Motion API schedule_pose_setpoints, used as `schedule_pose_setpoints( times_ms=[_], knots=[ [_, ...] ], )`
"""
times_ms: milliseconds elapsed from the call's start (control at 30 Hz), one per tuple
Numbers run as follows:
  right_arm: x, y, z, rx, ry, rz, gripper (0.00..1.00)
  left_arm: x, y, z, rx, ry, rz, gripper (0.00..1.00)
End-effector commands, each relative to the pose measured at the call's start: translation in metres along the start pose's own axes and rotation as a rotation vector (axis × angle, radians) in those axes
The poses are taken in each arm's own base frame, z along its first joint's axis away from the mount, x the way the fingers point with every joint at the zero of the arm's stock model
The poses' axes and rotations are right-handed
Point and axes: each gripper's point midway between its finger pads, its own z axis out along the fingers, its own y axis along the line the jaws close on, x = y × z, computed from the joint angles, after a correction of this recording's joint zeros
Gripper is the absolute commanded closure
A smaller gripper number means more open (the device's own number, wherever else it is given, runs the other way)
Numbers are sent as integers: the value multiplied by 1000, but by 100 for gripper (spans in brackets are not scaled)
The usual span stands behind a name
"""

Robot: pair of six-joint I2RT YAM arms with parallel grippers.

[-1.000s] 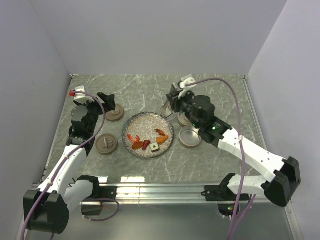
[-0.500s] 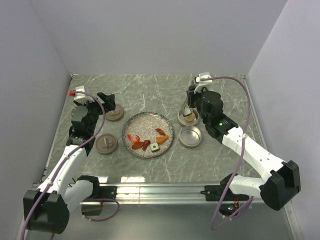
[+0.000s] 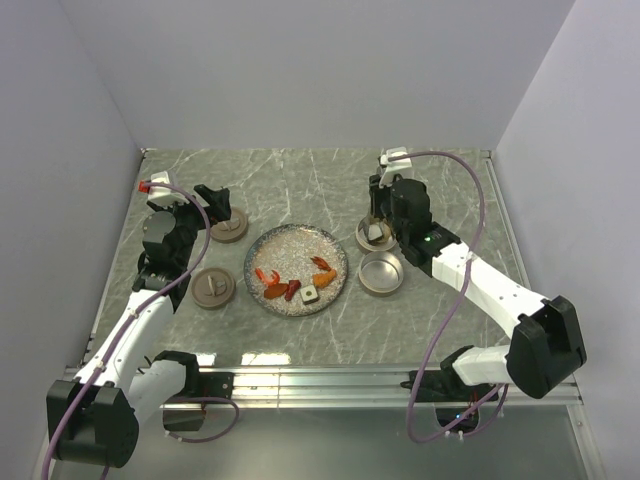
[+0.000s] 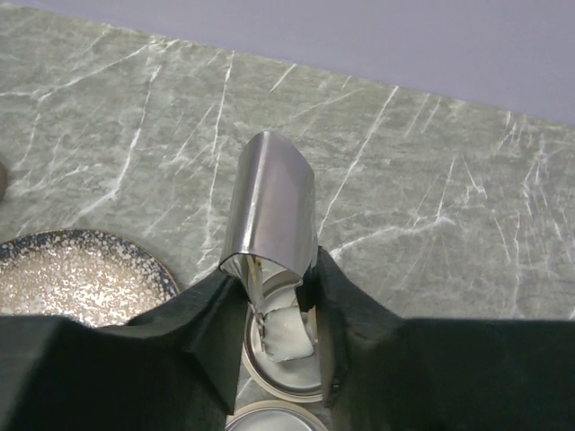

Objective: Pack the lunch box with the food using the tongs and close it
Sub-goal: Place the food into the lunch box

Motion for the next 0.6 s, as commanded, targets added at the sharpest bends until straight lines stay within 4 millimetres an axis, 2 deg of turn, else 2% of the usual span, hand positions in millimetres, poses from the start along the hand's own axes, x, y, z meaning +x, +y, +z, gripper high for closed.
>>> schedule_pose_setpoints(
  times_ms=[0,67,267,467,567],
  knots=[
    [-41,-1,-1,-3,-111,46,62,-14,-9,2,36,-44,-7,0],
    [-43,-1,-2,-7,-117,48,55,-15,-10,3,40,-42,-9,1],
    [-51,-2,-9,-12,-133,48,50,-12,-10,4,43,-34,-8,1],
    [-57,-2,-15,-21,-150,53,49,-13,-11,5,45,-33,-10,0],
    [-68,-1,-27,-47,-192,68,49,-14,-12,4,48,-37,-8,1]
  ],
)
